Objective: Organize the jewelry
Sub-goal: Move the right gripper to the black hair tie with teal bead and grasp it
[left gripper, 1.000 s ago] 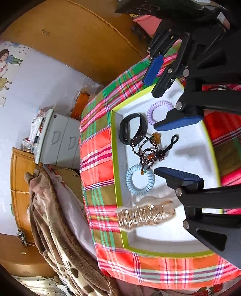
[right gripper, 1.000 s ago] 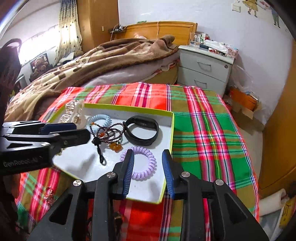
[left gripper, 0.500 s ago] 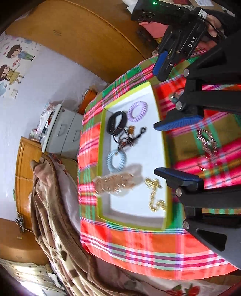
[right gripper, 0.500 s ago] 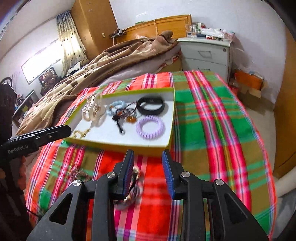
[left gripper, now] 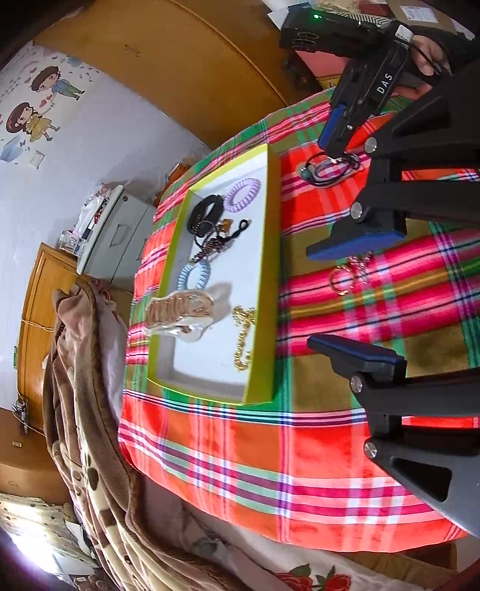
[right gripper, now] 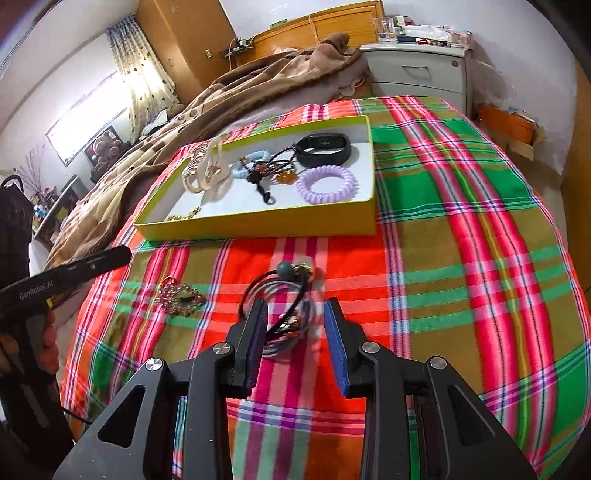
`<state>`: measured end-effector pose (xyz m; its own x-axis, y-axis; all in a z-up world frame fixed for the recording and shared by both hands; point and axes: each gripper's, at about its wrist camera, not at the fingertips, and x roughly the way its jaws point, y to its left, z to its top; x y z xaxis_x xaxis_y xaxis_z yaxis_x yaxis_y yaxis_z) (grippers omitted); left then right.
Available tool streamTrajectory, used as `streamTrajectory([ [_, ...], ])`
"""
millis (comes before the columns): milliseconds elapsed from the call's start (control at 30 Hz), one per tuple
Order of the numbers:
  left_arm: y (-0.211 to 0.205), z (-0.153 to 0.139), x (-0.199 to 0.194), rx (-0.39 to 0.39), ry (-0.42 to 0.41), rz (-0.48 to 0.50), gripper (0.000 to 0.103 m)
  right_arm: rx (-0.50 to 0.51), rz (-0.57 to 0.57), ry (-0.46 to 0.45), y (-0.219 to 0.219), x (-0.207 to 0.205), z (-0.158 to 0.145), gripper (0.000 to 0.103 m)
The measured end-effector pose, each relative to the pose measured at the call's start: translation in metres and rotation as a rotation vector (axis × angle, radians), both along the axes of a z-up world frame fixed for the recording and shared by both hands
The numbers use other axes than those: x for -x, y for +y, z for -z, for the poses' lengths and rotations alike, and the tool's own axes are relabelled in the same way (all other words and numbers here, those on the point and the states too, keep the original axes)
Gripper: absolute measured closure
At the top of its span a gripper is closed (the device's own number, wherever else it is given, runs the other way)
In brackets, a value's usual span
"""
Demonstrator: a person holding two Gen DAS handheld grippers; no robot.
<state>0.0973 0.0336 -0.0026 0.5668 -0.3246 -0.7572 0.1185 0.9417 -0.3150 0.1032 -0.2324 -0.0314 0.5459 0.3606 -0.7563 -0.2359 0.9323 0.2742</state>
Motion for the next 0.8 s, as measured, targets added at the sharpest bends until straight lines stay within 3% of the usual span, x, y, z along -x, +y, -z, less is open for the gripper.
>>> streamTrajectory([
  [300, 0.002, 0.006, 0.008, 0.015, 0.01, 0.013, 0.06, 0.106, 0.012, -0.001, 0.015, -0.001, 0.007, 0.071],
  [367, 0.002, 0.007, 0.009, 0.014, 0.012, 0.014, 0.06, 0.113, 0.01, -0.005, 0.015, 0.0, 0.007, 0.083],
  [500, 0.003, 0.009, 0.009, 0.017, 0.016, 0.009, 0.06, 0.11, 0.02, -0.022, 0.012, 0.002, 0.003, 0.086],
  [567, 0.003, 0.009, 0.01, 0.019, 0.015, 0.01, 0.06, 0.122, 0.02, -0.042, 0.011, 0.005, -0.001, 0.094],
  [667, 0.003, 0.009, 0.01, 0.021, 0.016, 0.011, 0.06, 0.146, 0.01, -0.073, 0.014, 0.006, -0.006, 0.097],
  [800, 0.002, 0.009, 0.011, 0.023, 0.019, 0.012, 0.06, 0.099, -0.003, -0.12, 0.011, 0.007, -0.017, 0.097],
])
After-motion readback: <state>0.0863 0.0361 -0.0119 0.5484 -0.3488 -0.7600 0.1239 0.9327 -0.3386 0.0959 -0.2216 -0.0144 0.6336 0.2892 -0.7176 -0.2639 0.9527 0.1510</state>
